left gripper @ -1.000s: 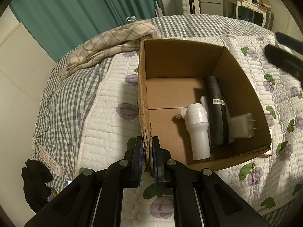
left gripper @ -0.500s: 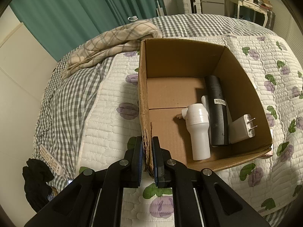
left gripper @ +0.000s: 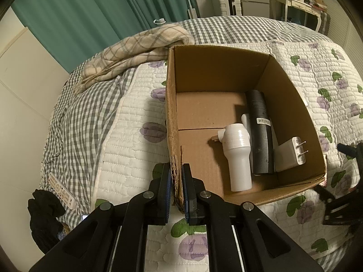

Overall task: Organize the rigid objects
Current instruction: 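Grasp the red rose-patterned card case with the right tool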

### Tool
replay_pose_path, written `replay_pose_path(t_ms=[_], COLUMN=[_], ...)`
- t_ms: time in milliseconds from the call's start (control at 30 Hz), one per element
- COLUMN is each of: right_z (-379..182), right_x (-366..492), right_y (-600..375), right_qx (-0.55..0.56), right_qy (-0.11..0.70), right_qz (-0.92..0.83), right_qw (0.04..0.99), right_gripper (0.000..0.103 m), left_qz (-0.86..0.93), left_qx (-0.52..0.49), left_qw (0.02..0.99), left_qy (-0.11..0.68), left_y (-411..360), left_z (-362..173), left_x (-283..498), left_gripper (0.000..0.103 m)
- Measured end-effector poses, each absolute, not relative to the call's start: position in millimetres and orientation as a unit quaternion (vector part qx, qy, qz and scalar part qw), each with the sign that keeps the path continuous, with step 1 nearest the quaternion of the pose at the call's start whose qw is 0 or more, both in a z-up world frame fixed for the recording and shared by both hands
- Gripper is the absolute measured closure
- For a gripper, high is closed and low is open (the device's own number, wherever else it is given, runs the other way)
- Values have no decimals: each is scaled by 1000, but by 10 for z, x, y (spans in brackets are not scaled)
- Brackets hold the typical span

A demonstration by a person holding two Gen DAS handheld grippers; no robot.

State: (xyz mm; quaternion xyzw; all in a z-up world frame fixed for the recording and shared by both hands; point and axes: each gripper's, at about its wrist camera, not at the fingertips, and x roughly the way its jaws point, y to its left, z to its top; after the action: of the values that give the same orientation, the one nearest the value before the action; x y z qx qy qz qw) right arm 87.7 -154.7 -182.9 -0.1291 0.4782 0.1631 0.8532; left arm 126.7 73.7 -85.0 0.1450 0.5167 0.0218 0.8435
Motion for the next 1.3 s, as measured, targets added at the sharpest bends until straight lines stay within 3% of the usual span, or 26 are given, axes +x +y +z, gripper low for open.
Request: replay_pose_path(t_ms=[633, 800, 900, 1300], right_z=[-2177, -2185, -2199, -1883], right_x=[1080, 1100, 1101, 947], right_y=[-1417, -1411, -1380, -1522], right_qx=[-140, -138, -137, -101], right_qy=[538, 538, 534, 489], right_qz=[158, 158, 162, 164], right_qw=[816, 816, 819, 851], right_gripper=[0, 1, 8, 9], left_qz=[22, 22, 23, 21], left_qx=[144, 143, 144, 145], left_qw=[844, 844, 844, 843], left_qy=[516, 517, 517, 517], left_y=[735, 730, 731, 720], left_z=[-855, -858, -858, -863], left_x=[1255, 1253, 1255, 1255], left_gripper=[95, 95, 95, 95])
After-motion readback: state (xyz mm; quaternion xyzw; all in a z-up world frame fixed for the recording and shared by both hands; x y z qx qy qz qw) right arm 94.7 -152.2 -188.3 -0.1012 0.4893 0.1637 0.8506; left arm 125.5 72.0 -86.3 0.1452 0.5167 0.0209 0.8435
